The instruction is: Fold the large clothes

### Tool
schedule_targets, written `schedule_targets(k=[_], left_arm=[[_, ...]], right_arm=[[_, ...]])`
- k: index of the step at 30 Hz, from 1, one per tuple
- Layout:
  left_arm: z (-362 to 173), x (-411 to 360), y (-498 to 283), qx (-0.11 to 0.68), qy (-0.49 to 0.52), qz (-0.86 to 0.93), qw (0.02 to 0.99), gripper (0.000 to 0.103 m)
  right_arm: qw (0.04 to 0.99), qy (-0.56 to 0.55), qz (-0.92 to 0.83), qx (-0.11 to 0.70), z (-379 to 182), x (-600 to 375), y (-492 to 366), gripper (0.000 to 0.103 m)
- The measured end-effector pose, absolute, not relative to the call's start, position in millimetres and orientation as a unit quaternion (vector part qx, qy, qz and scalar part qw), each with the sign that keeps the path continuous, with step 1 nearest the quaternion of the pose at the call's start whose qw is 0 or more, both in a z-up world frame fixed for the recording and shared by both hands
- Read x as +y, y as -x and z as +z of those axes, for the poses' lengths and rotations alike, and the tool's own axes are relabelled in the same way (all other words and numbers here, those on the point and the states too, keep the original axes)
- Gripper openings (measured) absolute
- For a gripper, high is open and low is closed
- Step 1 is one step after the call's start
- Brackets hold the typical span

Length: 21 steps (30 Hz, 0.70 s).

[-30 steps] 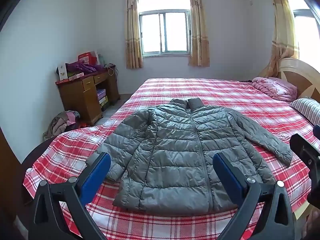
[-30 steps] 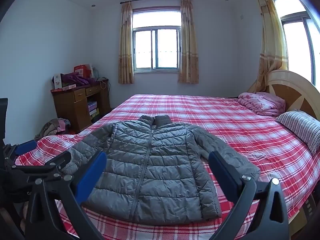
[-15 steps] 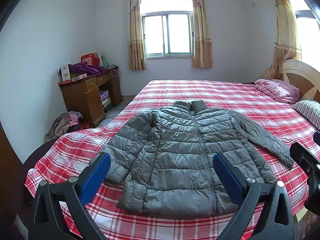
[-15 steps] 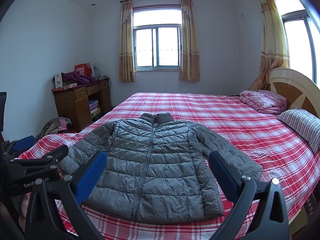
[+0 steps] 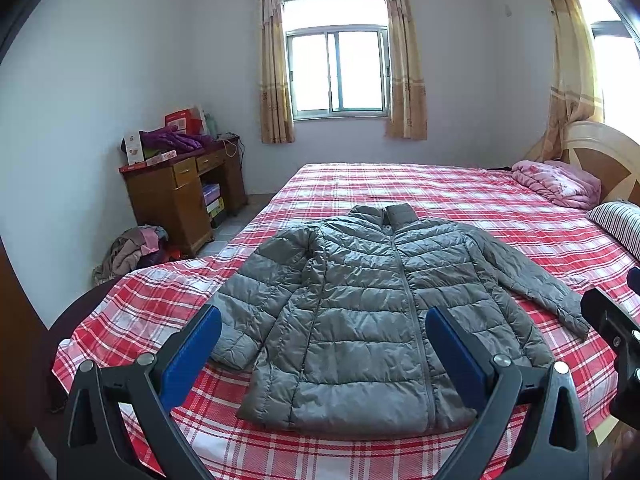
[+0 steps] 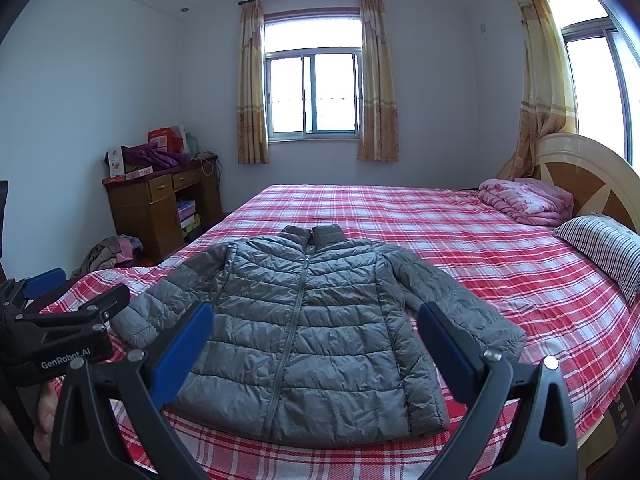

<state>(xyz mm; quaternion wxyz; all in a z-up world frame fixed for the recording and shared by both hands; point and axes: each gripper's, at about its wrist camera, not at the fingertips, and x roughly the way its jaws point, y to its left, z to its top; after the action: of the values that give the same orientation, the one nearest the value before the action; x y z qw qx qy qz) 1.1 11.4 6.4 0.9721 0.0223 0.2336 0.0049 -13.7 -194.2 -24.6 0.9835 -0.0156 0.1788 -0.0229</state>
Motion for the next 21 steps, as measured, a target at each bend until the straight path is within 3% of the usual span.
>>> schedule_targets(k=[21], left_arm=[[6.2,12.3,-0.6,0.23,-0.022,0.006,0.973,0.102]], right_arm=[[0.983,0.015,-0.021,0.181,-27.6,-191.1,12.2,0.103]])
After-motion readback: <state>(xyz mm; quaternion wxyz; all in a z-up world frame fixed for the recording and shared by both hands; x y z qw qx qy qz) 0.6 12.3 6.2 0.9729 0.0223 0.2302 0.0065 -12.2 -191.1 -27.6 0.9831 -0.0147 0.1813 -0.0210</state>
